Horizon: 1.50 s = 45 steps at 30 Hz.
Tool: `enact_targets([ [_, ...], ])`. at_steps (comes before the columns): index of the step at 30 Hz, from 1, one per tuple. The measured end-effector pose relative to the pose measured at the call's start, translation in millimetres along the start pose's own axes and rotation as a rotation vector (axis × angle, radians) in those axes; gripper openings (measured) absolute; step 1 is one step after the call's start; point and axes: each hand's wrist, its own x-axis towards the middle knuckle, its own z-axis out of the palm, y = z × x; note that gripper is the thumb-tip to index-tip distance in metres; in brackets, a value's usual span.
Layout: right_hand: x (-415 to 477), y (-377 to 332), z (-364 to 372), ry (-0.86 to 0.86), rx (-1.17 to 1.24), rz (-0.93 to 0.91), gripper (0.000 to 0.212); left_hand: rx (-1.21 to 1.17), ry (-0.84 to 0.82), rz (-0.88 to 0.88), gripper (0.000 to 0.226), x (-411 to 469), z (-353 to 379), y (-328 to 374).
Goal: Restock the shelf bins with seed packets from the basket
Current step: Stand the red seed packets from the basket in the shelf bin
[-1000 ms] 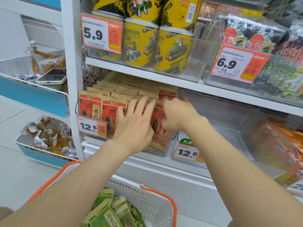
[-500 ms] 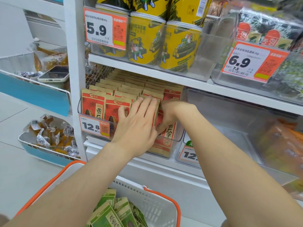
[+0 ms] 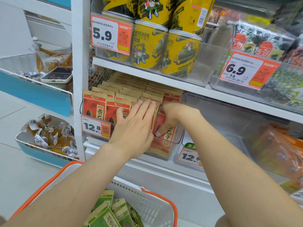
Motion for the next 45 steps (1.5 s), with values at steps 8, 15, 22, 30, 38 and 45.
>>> enact_targets([
  [8,-29.3,-4.1,8.2,0.406,-0.177,0.084,0.063,0.019,-0.016,-0.013,0.084,-3.1,-4.5,9.7],
  [15,-7.4,2.5,11.0,0.449,-0.250,0.247,0.066,0.026,-0.017,-0.004,0.084,-4.3,-3.6,11.3],
  [22,2.9,-6.0,20.5,0.608,-0.366,0.197,0.051,-0.006,-0.013,0.014,0.081,-2.0,0.0,6.6],
  [30,-16.8,-13.0,31.4,0.105,-0.480,-0.006,0.039,-0.037,-0.022,0.015,0.081,-2.4,-2.4,8.0],
  [38,-18.4,-20.0,35.2,-0.074,-0.617,0.053,0.059,-0.089,-0.061,0.055,0.082,-5.6,-1.5,2.8],
  [45,-44.2,-16.7,27.6,0.023,-0.497,-0.058,0.014,-0.208,-0.037,0.117,0.087,-18.9,-1.1,-0.6],
])
